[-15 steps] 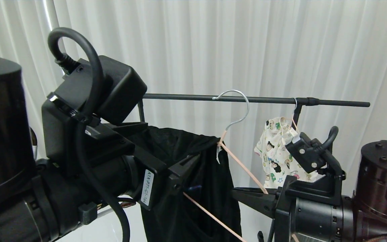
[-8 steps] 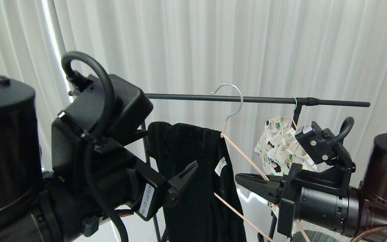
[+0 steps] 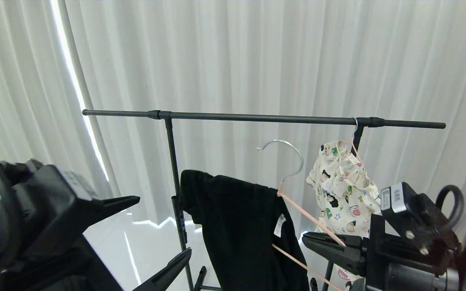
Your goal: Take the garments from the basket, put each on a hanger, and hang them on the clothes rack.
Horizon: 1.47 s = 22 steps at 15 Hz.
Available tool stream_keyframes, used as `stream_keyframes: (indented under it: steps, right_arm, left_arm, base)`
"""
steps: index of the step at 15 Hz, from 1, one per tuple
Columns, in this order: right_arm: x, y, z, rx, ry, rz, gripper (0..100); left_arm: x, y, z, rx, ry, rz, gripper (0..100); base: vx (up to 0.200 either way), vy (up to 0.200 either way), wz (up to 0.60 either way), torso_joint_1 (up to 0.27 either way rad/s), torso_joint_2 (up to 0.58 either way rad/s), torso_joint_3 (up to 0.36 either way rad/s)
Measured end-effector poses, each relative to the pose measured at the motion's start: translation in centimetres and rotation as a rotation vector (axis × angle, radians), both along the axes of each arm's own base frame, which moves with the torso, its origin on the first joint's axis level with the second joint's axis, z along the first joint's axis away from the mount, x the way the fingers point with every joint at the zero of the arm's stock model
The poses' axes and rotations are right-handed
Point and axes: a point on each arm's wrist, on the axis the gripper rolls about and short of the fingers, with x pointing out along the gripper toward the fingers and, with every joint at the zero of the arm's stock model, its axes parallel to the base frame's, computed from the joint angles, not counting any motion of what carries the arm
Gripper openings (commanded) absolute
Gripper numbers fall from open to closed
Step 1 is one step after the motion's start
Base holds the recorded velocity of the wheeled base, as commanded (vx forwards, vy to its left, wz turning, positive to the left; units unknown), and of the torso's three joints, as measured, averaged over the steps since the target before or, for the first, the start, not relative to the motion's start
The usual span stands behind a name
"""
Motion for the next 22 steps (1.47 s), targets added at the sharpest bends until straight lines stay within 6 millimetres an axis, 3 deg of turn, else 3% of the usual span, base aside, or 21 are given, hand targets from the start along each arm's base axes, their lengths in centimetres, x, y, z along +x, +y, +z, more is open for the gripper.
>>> stream_keyframes:
  steps: [5, 10, 16, 17, 22]
  right_arm:
    - [-3.8, -0.9, -2.3, -0.096, -0.063, 0.235, 0]
    - [-5.9, -0.2, -2.5, -0.089, -0.082, 0.358, 0]
    - [-6.3, 0.0, -2.3, -0.091, -0.145, 0.395, 0]
    - [-6.4, 0.0, -2.3, -0.087, -0.152, 0.398, 0]
    - [-6.5, 0.1, -2.2, -0.079, -0.164, 0.404, 0]
  left_arm:
    - [-2.5, 2.0, -2.3, 0.049, 0.003, -0.245, 100]
    - [-4.3, 0.6, -4.5, 0.114, 0.096, -0.581, 100]
    - [-3.5, -1.7, -5.4, 0.093, 0.190, -0.552, 100]
    - [-3.5, -1.8, -5.7, 0.101, 0.197, -0.549, 0]
    - [-3.4, -1.9, -6.4, 0.135, 0.217, -0.542, 0]
  base:
    - [0.000, 0.000, 0.00, 0.000, 0.00, 0.000]
    - [0.000, 0.000, 0.00, 0.000, 0.00, 0.000]
    - [0.000, 0.000, 0.00, 0.000, 0.00, 0.000]
    - [0.000, 0.000, 0.00, 0.000, 0.00, 0.000]
    - [0.000, 0.000, 0.00, 0.000, 0.00, 0.000]
